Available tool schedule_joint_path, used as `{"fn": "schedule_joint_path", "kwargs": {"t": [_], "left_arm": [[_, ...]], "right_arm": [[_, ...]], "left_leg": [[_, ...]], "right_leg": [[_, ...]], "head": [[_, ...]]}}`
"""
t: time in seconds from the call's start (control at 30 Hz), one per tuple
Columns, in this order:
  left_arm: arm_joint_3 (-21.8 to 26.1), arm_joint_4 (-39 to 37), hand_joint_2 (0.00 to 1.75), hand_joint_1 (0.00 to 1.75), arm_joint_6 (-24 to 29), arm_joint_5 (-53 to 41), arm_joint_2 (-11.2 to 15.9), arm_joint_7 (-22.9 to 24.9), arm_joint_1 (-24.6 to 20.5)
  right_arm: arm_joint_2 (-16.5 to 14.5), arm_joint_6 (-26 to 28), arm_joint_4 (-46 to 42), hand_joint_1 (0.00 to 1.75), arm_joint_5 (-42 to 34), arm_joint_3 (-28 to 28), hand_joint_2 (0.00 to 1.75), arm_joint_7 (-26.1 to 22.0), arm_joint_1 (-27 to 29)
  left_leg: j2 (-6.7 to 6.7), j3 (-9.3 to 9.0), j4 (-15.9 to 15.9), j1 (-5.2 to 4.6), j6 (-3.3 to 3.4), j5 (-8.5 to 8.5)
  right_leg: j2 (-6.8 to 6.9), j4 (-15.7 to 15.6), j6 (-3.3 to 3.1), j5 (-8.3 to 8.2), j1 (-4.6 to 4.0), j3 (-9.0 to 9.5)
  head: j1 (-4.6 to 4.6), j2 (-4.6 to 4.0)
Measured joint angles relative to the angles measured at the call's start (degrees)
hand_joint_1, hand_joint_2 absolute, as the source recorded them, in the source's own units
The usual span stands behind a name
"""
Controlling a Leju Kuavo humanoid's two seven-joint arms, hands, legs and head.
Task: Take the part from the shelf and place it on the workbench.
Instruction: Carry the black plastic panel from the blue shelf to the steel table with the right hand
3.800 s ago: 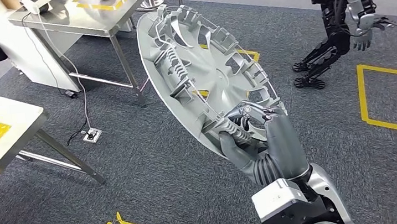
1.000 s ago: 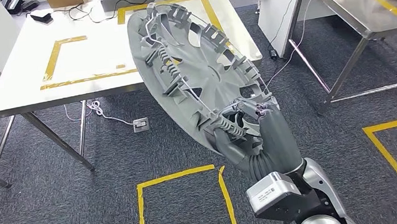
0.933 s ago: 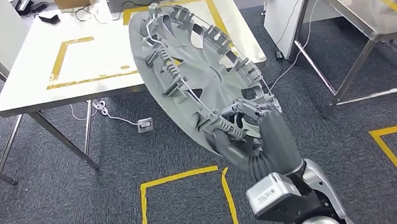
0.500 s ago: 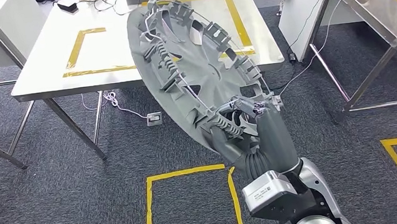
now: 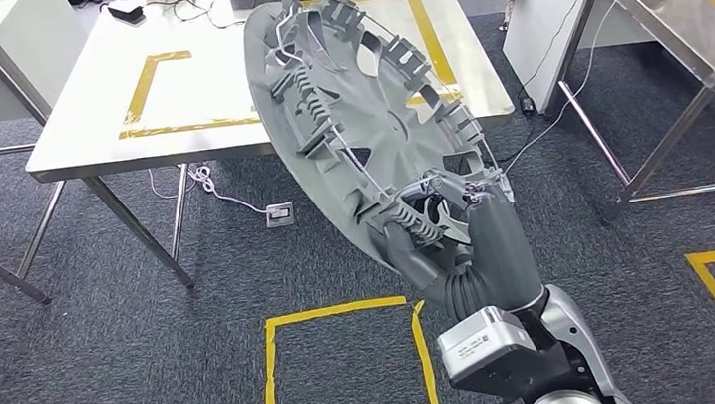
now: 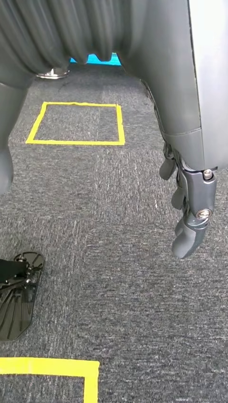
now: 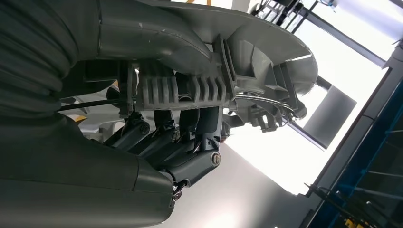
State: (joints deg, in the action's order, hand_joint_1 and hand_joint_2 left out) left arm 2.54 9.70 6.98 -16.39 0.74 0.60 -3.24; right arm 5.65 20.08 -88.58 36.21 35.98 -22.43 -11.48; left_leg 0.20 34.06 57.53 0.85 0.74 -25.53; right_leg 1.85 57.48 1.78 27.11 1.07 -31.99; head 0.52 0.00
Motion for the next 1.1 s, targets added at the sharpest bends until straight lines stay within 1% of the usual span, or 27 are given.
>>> {"fn": "schedule_joint_path", "kwargs": {"t": [0.03,0.07,0.13,0.17,0.2,0.23,0.27,0.3,0.33,0.37,0.43,0.5,0.53,0.57,0.63,0.67,0.7,0.73,0.77,0.8,0.83,0.87,0.93,1.0,1.03,1.07,1.1], "left_arm": [[0.01,0.02,1.75,0.0,-0.01,-0.01,-0.06,0.01,-0.03],[0.02,0.03,1.75,0.0,-0.01,-0.01,-0.12,0.03,-0.07],[0.13,0.04,1.75,0.0,-0.03,-0.01,-0.16,0.04,-0.17],[0.21,0.04,1.75,0.0,-0.05,-0.01,-0.16,0.07,-0.16],[0.28,0.04,1.75,0.0,-0.09,-0.01,-0.19,0.09,-0.14],[0.33,0.04,1.75,0.0,-0.12,-0.01,-0.23,0.11,-0.13],[0.35,0.04,1.75,0.0,-0.14,-0.01,-0.31,0.13,-0.13],[0.36,0.04,1.75,0.0,-0.16,-0.01,-0.33,0.13,-0.14],[0.37,0.04,1.75,0.0,-0.16,-0.01,-0.25,0.14,-0.15],[0.38,0.04,1.75,0.0,-0.16,-0.02,-0.17,0.19,-0.14],[0.4,0.04,1.75,0.0,-0.17,-0.03,-0.03,0.28,-0.1],[0.4,0.05,1.75,0.0,-0.18,-0.04,-0.08,0.34,-0.07],[0.4,0.05,1.75,0.0,-0.18,-0.06,-0.08,0.35,-0.13],[0.39,0.06,1.75,0.0,-0.19,-0.09,-0.07,0.35,-0.19],[0.4,0.06,1.75,0.0,-0.25,-0.15,-0.07,0.36,-0.24],[0.4,0.05,1.75,0.0,-0.28,-0.2,-0.07,0.36,-0.2],[0.4,0.05,1.75,0.0,-0.3,-0.26,-0.07,0.37,-0.14],[0.4,0.04,1.75,0.0,-0.31,-0.33,-0.07,0.37,-0.11],[0.39,0.04,1.75,0.0,-0.31,-0.39,-0.07,0.36,-0.1],[0.39,0.04,1.75,0.0,-0.31,-0.46,-0.05,0.36,-0.11],[0.39,0.03,1.75,0.0,-0.32,-0.5,0.01,0.35,-0.13],[0.39,0.03,1.75,0.0,-0.32,-0.55,0.05,0.34,-0.16],[0.4,0.02,1.75,0.0,-0.33,-0.62,0.13,0.35,-0.18],[0.41,0.04,1.75,0.0,-0.33,-0.7,0.07,0.36,-0.16],[0.42,0.05,1.75,0.0,-0.33,-0.75,0.03,0.36,-0.18],[0.42,0.06,1.75,0.0,-0.33,-0.82,-0.01,0.35,-0.27],[0.42,0.07,1.75,0.0,-0.33,-0.87,-0.03,0.34,-0.36]], "right_arm": [[-0.07,0.05,-0.05,1.75,0.03,-0.02,1.75,0.01,0.02],[-0.1,0.1,-0.1,1.75,0.08,-0.05,1.75,0.02,0.06],[-0.07,0.15,-0.09,1.75,0.17,-0.11,1.75,0.02,0.32],[-0.05,0.15,-0.08,1.75,0.2,-0.14,1.75,0.04,0.48],[-0.04,0.14,-0.08,1.75,0.22,-0.19,1.75,0.06,0.6],[-0.04,0.14,-0.08,1.75,0.22,-0.21,1.75,0.07,0.66],[-0.04,0.14,-0.08,1.75,0.22,-0.23,1.75,0.07,0.66],[-0.04,0.14,-0.07,1.75,0.22,-0.26,1.75,0.06,0.68],[-0.05,0.15,-0.07,1.75,0.25,-0.26,1.75,0.06,0.71],[-0.06,0.17,-0.08,1.75,0.27,-0.3,1.75,0.08,0.77],[-0.09,0.25,-0.1,1.75,0.36,-0.38,1.75,0.14,0.87],[-0.11,0.32,-0.11,1.75,0.42,-0.46,1.75,0.2,0.89],[-0.11,0.33,-0.13,1.75,0.43,-0.48,1.75,0.21,0.88],[-0.12,0.35,-0.14,1.75,0.44,-0.51,1.75,0.22,0.88],[-0.13,0.38,-0.14,1.75,0.44,-0.55,1.75,0.22,0.89],[-0.13,0.38,-0.14,1.75,0.44,-0.56,1.75,0.23,0.9],[-0.13,0.38,-0.14,1.75,0.44,-0.57,1.75,0.23,0.91],[-0.13,0.39,-0.14,1.75,0.44,-0.58,1.75,0.24,0.93],[-0.13,0.4,-0.14,1.75,0.44,-0.58,1.75,0.25,0.93],[-0.13,0.42,-0.14,1.75,0.44,-0.6,1.75,0.24,0.93],[-0.13,0.44,-0.15,1.75,0.44,-0.6,1.75,0.22,0.91],[-0.13,0.48,-0.15,1.75,0.44,-0.61,1.75,0.17,0.89],[-0.13,0.55,-0.16,1.75,0.44,-0.67,1.75,0.09,0.89],[-0.11,0.59,-0.15,1.75,0.4,-0.79,1.75,0.1,0.88],[-0.1,0.6,-0.15,1.75,0.37,-0.84,1.75,0.11,0.8],[-0.09,0.61,-0.15,1.75,0.34,-0.87,1.75,0.1,0.7],[-0.08,0.61,-0.14,1.75,0.32,-0.87,1.75,0.09,0.64]], "left_leg": [[0.0,-0.56,-0.88,0.21,0.19,0.42],[-0.03,-1.0,-1.47,0.44,0.28,0.78],[-0.16,-1.11,-1.58,0.53,0.17,0.83],[-0.29,-1.09,-1.44,0.64,0.0,0.71],[-0.46,-1.09,-1.22,0.81,-0.3,0.51],[-0.67,-1.1,-0.87,1.08,-0.72,0.25],[-0.89,-1.08,-0.33,1.44,-1.25,-0.13],[-1.12,-0.98,0.31,1.69,-1.9,-0.61],[-1.34,-0.83,1.04,1.82,-2.58,-1.13],[-1.48,-0.68,1.54,1.83,-3.16,-1.55],[-1.6,-0.72,1.59,1.73,-3.99,-1.91],[-1.34,-0.78,1.56,1.86,-4.46,-2.18],[-1.05,-0.23,2.81,1.86,-4.55,-2.84],[-0.76,1.12,5.46,1.77,-4.51,-4.04],[-0.43,5.48,13.44,1.4,-4.18,-6.99],[-0.43,7.61,16.86,1.18,-3.95,-7.8],[-0.43,8.88,18.48,0.97,-3.61,-7.55],[-0.44,9.07,17.89,0.7,-3.16,-6.17],[-0.44,8.2,15.18,0.37,-2.54,-3.88],[-0.4,6.75,11.29,-0.06,-1.8,-1.42],[-0.32,5.14,7.68,-0.48,-1.11,0.2],[-0.24,3.88,4.96,-0.84,-0.66,0.96],[-0.21,2.76,2.9,-1.23,-0.28,0.41],[-0.43,1.93,2.0,-1.06,-0.02,0.12],[-0.52,1.32,1.61,-0.89,0.23,-0.03],[-0.62,0.72,1.33,-0.75,0.45,-0.19],[-0.68,0.3,1.17,-0.68,0.66,-0.43]], "right_leg": [[-0.43,1.19,0.11,0.77,-0.01,-0.52],[-0.91,3.61,0.19,2.09,0.03,-1.68],[-1.59,11.31,0.4,5.71,0.18,-5.7],[-1.67,14.4,0.54,6.6,0.33,-7.46],[-1.71,15.64,0.72,6.38,0.53,-8.35],[-1.71,14.36,0.94,4.96,0.78,-7.96],[-1.71,10.93,1.24,2.81,1.09,-6.42],[-1.8,7.39,1.56,1.22,1.29,-4.7],[-1.99,4.5,1.54,0.21,1.41,-3.34],[-2.13,3.03,1.22,-0.05,1.44,-2.67],[-2.32,3.0,-0.1,0.44,1.26,-2.79],[-2.26,3.17,-1.21,0.67,1.21,-2.66],[-2.23,3.12,-1.65,0.78,1.18,-2.47],[-2.17,3.07,-2.05,0.93,1.12,-2.23],[-2.05,3.05,-2.71,1.42,0.76,-1.75],[-2.02,3.06,-2.95,1.71,0.51,-1.46],[-2.02,3.06,-3.12,2.05,0.27,-1.08],[-2.03,3.06,-3.22,2.42,0.03,-0.59],[-2.05,3.04,-3.25,2.85,-0.17,0.01],[-2.05,2.98,-3.23,3.3,-0.28,0.57],[-2.06,2.95,-3.05,3.76,-0.45,1.01],[-2.08,2.84,-2.8,4.1,-0.52,1.27],[-2.08,2.59,-2.08,4.23,-0.58,1.67],[-2.02,2.73,-1.51,4.16,-0.49,2.16],[-2.01,3.83,-1.25,4.33,-0.5,1.83],[-2.0,5.95,-1.02,4.9,-0.47,0.63],[-2.01,9.09,-0.78,5.81,-0.41,-1.38]], "head": [[-0.06,0.0],[-0.15,0.0],[-0.29,0.0],[-0.32,0.0],[-0.33,0.0],[-0.33,0.0],[-0.36,0.0],[-0.44,0.0],[-0.59,0.0],[-0.67,0.0],[-0.69,0.0],[-0.49,0.0],[-0.37,0.0],[-0.23,0.0],[-0.02,0.0],[0.02,0.0],[0.03,0.0],[0.03,0.0],[0.03,0.0],[0.02,0.0],[-0.02,0.0],[-0.04,0.0],[-0.07,0.0],[-0.04,0.0],[-0.13,0.0],[-0.24,0.0],[-0.38,0.0]]}}
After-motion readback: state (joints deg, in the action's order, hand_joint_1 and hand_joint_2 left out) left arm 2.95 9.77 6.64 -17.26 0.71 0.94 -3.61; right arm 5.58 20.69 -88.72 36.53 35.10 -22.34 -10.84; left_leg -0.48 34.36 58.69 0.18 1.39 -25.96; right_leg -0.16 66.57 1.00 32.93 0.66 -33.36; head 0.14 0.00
